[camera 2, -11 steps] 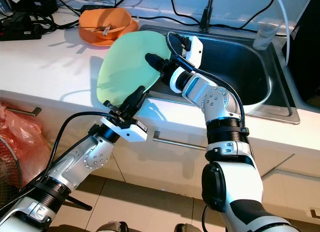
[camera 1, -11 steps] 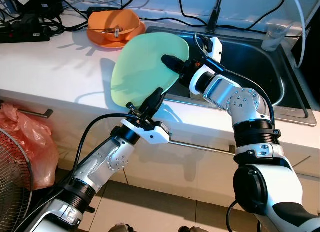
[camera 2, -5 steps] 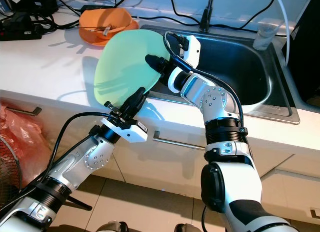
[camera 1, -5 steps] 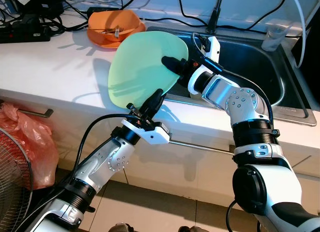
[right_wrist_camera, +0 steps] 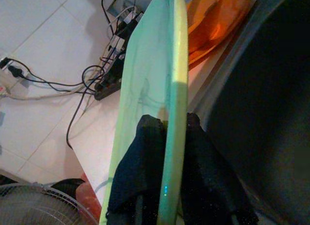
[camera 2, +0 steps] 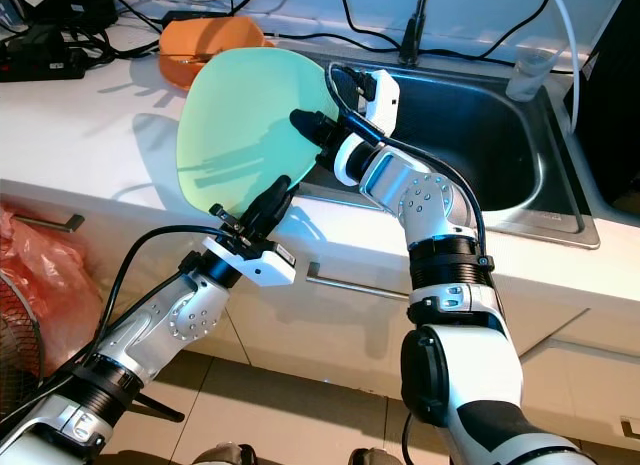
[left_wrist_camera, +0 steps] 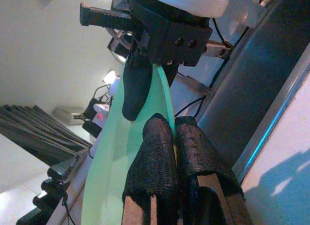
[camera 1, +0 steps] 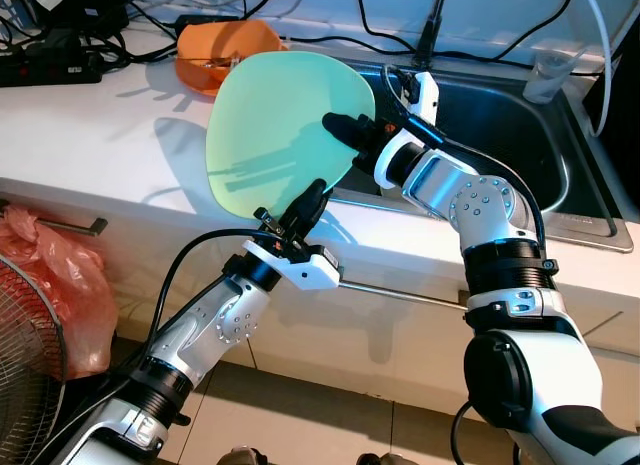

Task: Kitchen organization

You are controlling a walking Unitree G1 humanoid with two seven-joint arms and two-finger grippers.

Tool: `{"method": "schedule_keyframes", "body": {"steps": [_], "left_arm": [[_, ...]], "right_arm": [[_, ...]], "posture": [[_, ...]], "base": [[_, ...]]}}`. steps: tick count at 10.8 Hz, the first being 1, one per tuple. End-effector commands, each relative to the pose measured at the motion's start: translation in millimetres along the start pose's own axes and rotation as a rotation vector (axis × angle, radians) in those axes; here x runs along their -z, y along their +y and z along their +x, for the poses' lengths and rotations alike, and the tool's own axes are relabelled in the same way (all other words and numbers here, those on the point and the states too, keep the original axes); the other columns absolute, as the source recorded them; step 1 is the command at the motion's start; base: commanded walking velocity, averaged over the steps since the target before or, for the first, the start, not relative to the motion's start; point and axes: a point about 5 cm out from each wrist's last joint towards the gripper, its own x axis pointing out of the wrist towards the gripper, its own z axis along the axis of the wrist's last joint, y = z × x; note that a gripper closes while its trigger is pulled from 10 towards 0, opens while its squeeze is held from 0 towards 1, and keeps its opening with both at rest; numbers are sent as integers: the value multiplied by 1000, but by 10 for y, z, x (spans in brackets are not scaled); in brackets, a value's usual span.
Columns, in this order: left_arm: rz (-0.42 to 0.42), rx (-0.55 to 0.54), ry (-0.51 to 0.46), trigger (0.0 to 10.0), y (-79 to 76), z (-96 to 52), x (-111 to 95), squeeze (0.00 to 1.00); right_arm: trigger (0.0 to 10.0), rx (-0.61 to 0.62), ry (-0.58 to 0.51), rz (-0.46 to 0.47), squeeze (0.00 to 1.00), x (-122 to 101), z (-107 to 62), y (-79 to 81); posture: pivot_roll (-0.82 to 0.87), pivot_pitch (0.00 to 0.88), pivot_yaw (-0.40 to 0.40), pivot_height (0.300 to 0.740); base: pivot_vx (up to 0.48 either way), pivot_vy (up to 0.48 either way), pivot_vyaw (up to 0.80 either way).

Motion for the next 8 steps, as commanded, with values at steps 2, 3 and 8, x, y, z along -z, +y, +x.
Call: {"method": "schedule_keyframes", "body": {"steps": [2,3,8], "left_arm": [[-5,-60,-77,549,117,115,-102,0],[-8,-62,-73,4510,119,116,-98,0],[-52,-76,-82,10000,136,116,-108,1000]], "right_arm": [[0,33,2,-8,0,31,-29,-67],[4431,29,1,-8,0,29,-29,-65],[10000,41,2,-11,0,37,-32,-85]], "posture": [[-31,86,-33,740],[-32,86,-32,740],[-31,82,-27,740]], "base": [[0,0,0],[0,0,0],[0,0,0]]}}
